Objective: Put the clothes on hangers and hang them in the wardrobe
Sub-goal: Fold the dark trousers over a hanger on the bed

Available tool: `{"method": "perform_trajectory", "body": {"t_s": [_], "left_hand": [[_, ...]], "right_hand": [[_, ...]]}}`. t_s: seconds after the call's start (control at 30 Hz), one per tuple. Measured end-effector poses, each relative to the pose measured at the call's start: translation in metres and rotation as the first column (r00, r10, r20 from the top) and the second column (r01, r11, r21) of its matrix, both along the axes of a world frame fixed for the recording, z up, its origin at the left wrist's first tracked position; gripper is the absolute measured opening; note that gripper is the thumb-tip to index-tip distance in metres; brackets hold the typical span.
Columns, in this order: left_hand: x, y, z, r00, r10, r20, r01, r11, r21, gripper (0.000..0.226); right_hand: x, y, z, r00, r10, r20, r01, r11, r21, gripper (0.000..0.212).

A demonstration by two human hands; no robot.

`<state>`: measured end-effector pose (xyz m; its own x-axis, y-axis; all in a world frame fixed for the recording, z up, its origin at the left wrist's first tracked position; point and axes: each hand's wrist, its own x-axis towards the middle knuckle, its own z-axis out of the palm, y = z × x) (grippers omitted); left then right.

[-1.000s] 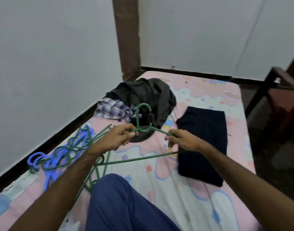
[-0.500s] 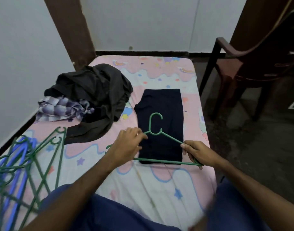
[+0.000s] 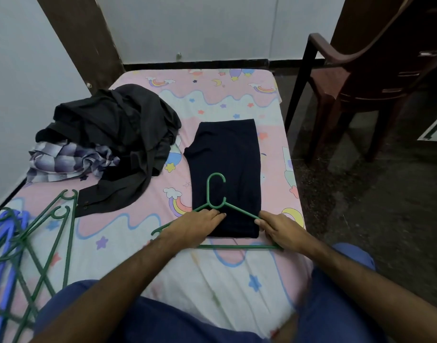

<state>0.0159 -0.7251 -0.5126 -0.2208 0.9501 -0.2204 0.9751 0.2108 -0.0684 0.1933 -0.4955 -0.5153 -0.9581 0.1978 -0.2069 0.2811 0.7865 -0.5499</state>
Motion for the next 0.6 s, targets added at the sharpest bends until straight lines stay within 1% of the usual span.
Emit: {"method": "perform_trajectory", "body": {"t_s": [0.03, 0.07, 0.13, 0.27, 0.37, 0.43, 0.6], "left_hand": [[-0.003, 0.001, 0.002, 0.999, 0.019, 0.042, -0.02, 1.0, 0.02, 0.071], [-0.005, 0.003, 0.007, 0.992, 0.051, 0.117, -0.057, 0.997, 0.047, 0.065], [-0.014, 0.008, 0.019, 0.957, 0.108, 0.269, -0.125, 0.991, 0.046, 0.057], [-0.033, 0.014, 0.038, 0.909, 0.147, 0.389, -0.176, 0.983, 0.042, 0.046], [-0.04, 0.017, 0.046, 0.899, 0.14, 0.414, -0.177, 0.983, 0.052, 0.04], [-0.042, 0.019, 0.052, 0.905, 0.129, 0.405, -0.182, 0.979, 0.095, 0.037], [-0.045, 0.021, 0.062, 0.947, 0.093, 0.306, -0.173, 0.953, 0.247, 0.033]], "right_hand": [[-0.001, 0.0, 0.001, 1.0, -0.002, -0.004, 0.002, 1.0, -0.014, 0.031], [-0.001, 0.0, 0.002, 1.0, -0.009, -0.008, 0.009, 0.999, -0.04, 0.031], [-0.003, 0.0, 0.004, 0.999, -0.038, -0.017, 0.036, 0.992, -0.121, 0.031], [-0.007, 0.003, 0.009, 0.995, -0.097, -0.034, 0.086, 0.967, -0.241, 0.033], [-0.01, 0.005, 0.015, 0.991, -0.122, -0.052, 0.1, 0.946, -0.307, 0.035], [-0.013, 0.005, 0.018, 0.987, -0.146, -0.065, 0.118, 0.94, -0.32, 0.036], [-0.02, 0.012, 0.028, 0.979, -0.178, -0.097, 0.135, 0.93, -0.343, 0.036]]}}
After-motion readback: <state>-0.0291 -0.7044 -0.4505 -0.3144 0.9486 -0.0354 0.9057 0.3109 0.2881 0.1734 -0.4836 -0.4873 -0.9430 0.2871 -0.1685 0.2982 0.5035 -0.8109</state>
